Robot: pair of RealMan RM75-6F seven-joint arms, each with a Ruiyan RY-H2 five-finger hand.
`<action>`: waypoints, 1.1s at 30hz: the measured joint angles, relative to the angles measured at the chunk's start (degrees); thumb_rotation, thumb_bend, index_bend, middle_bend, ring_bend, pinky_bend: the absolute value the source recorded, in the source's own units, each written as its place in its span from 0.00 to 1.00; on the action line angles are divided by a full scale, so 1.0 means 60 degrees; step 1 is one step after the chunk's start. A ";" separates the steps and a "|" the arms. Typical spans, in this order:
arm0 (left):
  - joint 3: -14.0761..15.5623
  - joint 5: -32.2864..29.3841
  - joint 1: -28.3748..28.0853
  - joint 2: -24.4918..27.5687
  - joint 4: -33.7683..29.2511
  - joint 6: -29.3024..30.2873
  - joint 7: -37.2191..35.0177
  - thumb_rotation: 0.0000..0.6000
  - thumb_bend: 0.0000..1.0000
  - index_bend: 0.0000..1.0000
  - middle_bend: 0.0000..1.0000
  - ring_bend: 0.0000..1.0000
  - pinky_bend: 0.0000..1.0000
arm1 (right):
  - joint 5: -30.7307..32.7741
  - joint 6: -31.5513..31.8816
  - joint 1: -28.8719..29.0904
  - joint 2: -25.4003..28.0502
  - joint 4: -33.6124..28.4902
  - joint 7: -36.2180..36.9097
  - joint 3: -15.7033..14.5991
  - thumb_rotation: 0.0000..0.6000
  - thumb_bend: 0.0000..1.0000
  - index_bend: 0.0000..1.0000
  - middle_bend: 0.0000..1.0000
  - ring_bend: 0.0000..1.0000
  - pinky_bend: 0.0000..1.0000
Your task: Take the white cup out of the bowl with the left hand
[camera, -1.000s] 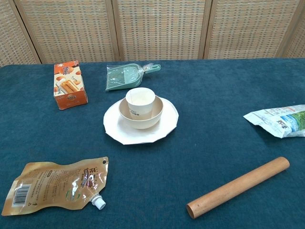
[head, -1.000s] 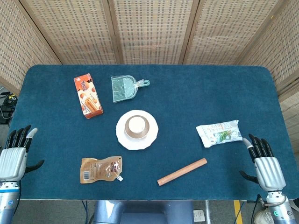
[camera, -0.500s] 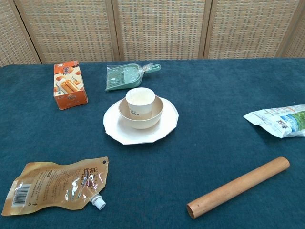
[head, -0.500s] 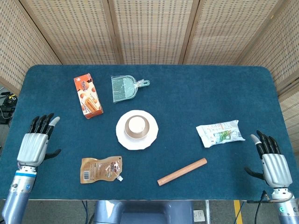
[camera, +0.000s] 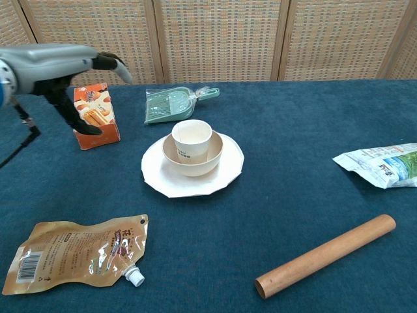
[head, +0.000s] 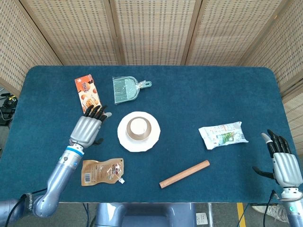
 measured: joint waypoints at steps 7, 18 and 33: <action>-0.0237 -0.2077 -0.1973 -0.1542 0.0914 -0.0066 0.1078 1.00 0.20 0.14 0.00 0.00 0.00 | 0.0036 -0.0081 0.0024 0.0051 0.0139 0.0721 0.0038 1.00 0.13 0.00 0.00 0.00 0.00; -0.0152 -0.3249 -0.3086 -0.2481 0.2121 0.0271 0.1496 1.00 0.22 0.18 0.00 0.00 0.00 | 0.0336 -0.0261 0.0073 -0.0036 0.0493 0.0827 0.0163 1.00 0.13 0.00 0.00 0.00 0.00; -0.0044 -0.4132 -0.3926 -0.3162 0.3725 -0.0143 0.1295 1.00 0.26 0.25 0.00 0.00 0.00 | 0.0530 -0.0298 0.0034 0.0052 0.0572 0.1124 0.0279 1.00 0.13 0.00 0.00 0.00 0.00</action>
